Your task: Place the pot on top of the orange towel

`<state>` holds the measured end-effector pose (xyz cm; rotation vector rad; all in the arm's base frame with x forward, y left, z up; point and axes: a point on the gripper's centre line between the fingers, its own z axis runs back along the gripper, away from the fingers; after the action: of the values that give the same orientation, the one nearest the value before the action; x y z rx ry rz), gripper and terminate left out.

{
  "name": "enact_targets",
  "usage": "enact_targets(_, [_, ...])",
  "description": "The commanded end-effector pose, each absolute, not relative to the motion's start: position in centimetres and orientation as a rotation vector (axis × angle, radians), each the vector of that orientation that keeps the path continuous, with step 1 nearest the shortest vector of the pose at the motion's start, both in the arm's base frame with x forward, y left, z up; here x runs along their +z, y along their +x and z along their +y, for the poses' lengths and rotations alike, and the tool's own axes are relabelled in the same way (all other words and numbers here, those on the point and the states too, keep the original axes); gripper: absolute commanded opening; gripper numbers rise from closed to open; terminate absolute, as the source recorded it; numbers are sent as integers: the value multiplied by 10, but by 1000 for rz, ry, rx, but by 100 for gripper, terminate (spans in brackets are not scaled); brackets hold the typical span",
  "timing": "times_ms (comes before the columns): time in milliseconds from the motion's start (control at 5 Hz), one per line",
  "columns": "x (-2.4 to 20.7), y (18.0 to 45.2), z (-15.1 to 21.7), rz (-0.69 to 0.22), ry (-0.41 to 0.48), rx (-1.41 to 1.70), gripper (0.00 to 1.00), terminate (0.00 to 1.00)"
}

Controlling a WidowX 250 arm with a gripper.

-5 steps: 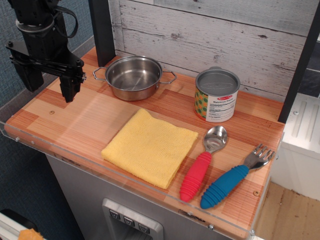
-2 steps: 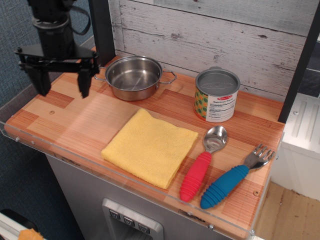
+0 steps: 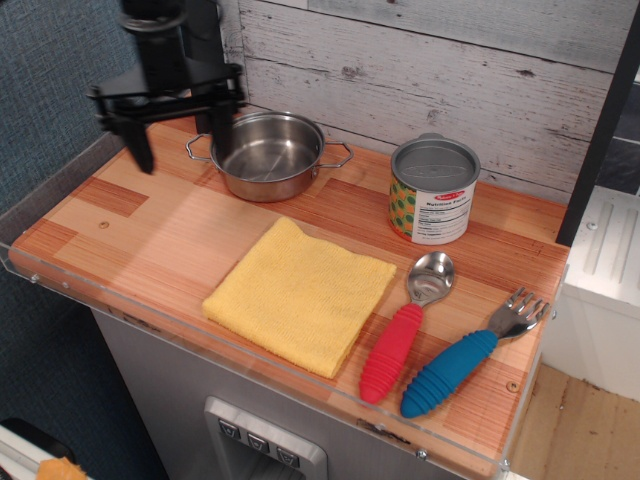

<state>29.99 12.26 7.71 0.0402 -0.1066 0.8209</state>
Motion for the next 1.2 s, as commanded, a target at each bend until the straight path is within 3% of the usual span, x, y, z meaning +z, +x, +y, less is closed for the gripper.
enact_targets(0, [80,327,127,-231,79,1035,100,0])
enact_targets(200, [70,334,133,-165,73,1058,100,0])
enact_targets(400, [63,335,141,-163,33,1061,100,0])
enact_targets(1000, [39,343,140,-149,31,1033,100,0])
